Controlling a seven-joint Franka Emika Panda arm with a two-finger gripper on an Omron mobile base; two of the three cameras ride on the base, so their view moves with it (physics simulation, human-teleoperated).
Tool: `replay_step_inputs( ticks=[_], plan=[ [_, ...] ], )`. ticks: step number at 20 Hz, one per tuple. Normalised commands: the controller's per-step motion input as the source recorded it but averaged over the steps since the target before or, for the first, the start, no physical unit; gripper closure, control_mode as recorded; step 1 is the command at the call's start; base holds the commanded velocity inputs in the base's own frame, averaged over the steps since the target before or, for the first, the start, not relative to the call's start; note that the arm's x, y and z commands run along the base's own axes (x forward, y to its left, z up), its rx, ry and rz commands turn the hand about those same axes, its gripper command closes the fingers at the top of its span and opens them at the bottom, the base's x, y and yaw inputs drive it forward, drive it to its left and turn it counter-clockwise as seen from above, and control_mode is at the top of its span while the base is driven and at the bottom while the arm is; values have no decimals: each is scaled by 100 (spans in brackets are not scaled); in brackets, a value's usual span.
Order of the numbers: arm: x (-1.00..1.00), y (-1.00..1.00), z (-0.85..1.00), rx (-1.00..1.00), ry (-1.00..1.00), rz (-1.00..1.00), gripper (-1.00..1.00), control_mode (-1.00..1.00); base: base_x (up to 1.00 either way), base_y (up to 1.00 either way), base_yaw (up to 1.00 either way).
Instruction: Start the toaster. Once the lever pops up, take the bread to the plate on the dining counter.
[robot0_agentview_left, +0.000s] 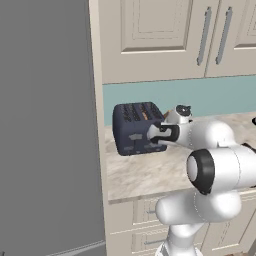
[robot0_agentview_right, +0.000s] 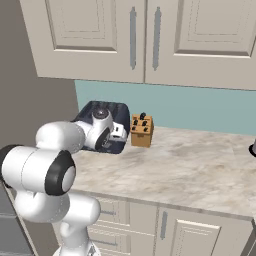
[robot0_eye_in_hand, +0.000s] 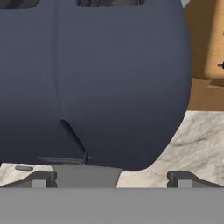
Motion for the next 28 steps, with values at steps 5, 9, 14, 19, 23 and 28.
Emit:
replay_step_inputs(
  ticks=[5, 9, 14, 19, 23, 28],
  plan=[
    [0, 0, 30, 0, -4, 0, -100, -100, 0, 0, 0],
    [-1, 0, 36, 0, 0, 0, -100, -100, 0, 0, 0],
    [-2, 0, 28, 0, -1, 0, -100, -100, 0, 0, 0],
    [0, 4, 21, 0, -4, 0, -100, -100, 0, 0, 0],
    [0, 8, 9, 0, -9, 0, -100, -100, 0, 0, 0],
    [0, 12, 1, 0, -15, 0, -100, -100, 0, 0, 0]
  ],
)
